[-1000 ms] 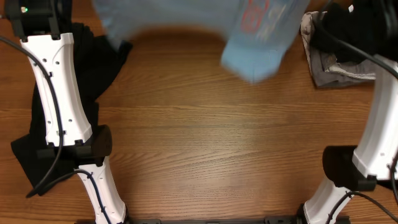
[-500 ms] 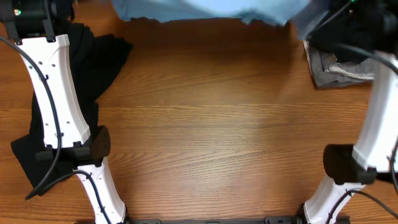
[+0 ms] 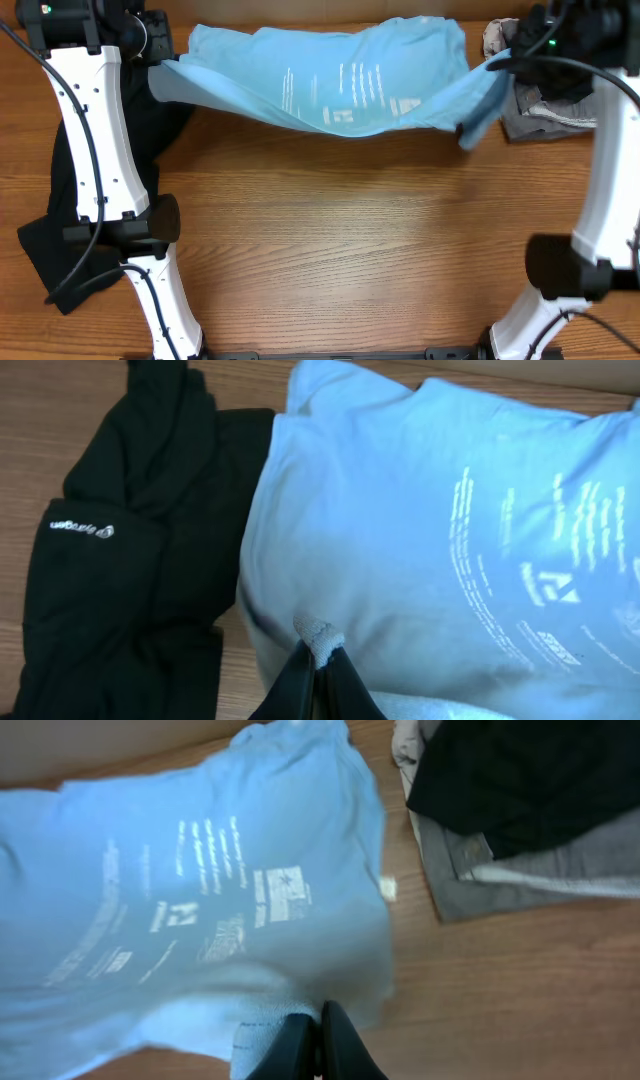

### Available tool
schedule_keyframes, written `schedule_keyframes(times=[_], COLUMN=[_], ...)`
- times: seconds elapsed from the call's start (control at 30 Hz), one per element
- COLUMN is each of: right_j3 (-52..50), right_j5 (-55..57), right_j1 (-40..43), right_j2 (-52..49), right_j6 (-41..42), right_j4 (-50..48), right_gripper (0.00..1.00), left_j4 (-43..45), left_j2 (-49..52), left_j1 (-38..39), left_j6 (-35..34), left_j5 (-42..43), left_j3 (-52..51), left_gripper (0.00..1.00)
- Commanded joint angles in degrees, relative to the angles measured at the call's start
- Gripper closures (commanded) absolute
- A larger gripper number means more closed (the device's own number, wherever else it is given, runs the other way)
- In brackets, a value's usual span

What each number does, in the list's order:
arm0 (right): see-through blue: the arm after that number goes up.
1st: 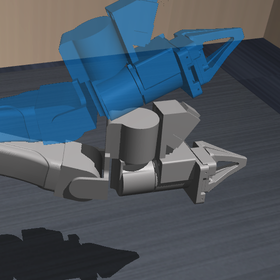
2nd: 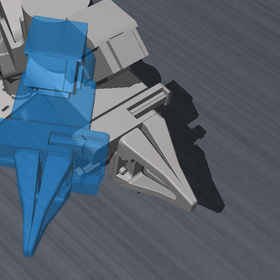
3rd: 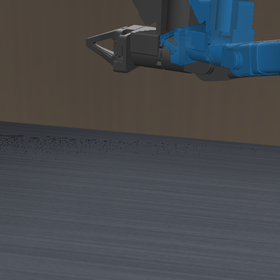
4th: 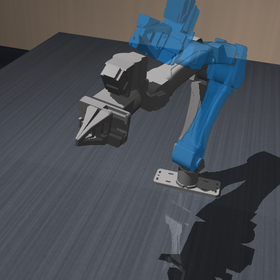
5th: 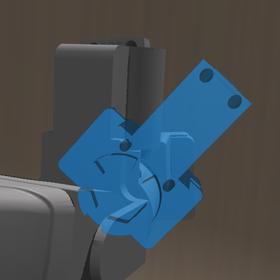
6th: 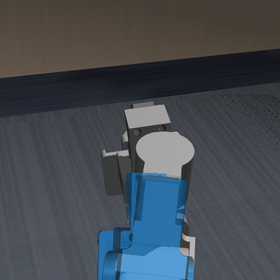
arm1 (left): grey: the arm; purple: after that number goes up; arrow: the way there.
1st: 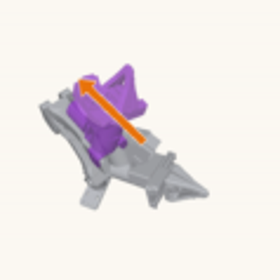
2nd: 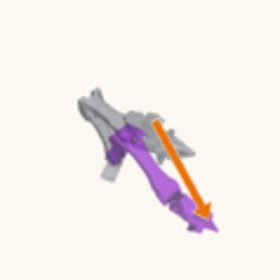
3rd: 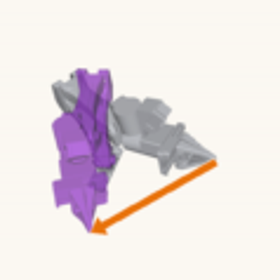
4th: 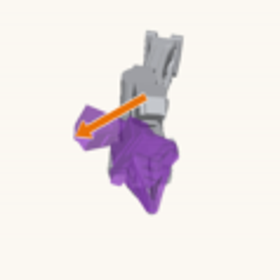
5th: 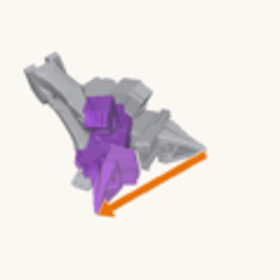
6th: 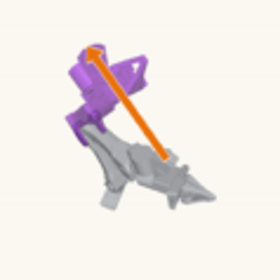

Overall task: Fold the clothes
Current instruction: 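Lift the blue shirt with both grippers and shake it out in the air, then lay the blue shirt flat on the table with both grippers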

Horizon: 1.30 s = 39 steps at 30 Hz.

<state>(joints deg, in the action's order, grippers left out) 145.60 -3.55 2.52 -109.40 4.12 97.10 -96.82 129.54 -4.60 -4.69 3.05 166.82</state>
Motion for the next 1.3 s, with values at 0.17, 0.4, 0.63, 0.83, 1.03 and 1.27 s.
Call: schedule_keyframes(times=[0.17,0.4,0.63,0.83,1.03,1.27], right_j3=[-20.8,-46.9,-59.5,-61.3,-61.3,-61.3], right_j5=[1.2,1.5,1.0,1.1,0.9,0.9], right_j1=[0.1,0.1,0.1,0.1,0.1,0.1], right_j2=[21.2,39.5,49.7,50.8,48.2,37.7], right_j6=[4.2,8.2,14.7,17.4,15.5,11.3], right_j4=[-0.2,-4.8,-3.7,-1.4,-3.5,-8.5], right_gripper=[0.96,0.96,0.96,0.96,0.96,0.96], left_j4=[0.0,0.0,3.9,9.7,18.8,31.7], left_j2=[-13.8,-27.1,-38.1,-47.4,-54.5,-52.9], left_j1=[0.7,0.9,0.9,0.8,0.8,0.5], left_j6=[1.9,-2.5,-12.6,-20.7,-24.5,-24.6], left_j5=[1.9,-2.0,-13.2,-18.2,-20.4,-21.7], left_j3=[-13.4,-37.8,-56.9,-72.5,-87.4,-98.0], left_gripper=[0.96,0.96,0.96,0.96,0.96,0.96])
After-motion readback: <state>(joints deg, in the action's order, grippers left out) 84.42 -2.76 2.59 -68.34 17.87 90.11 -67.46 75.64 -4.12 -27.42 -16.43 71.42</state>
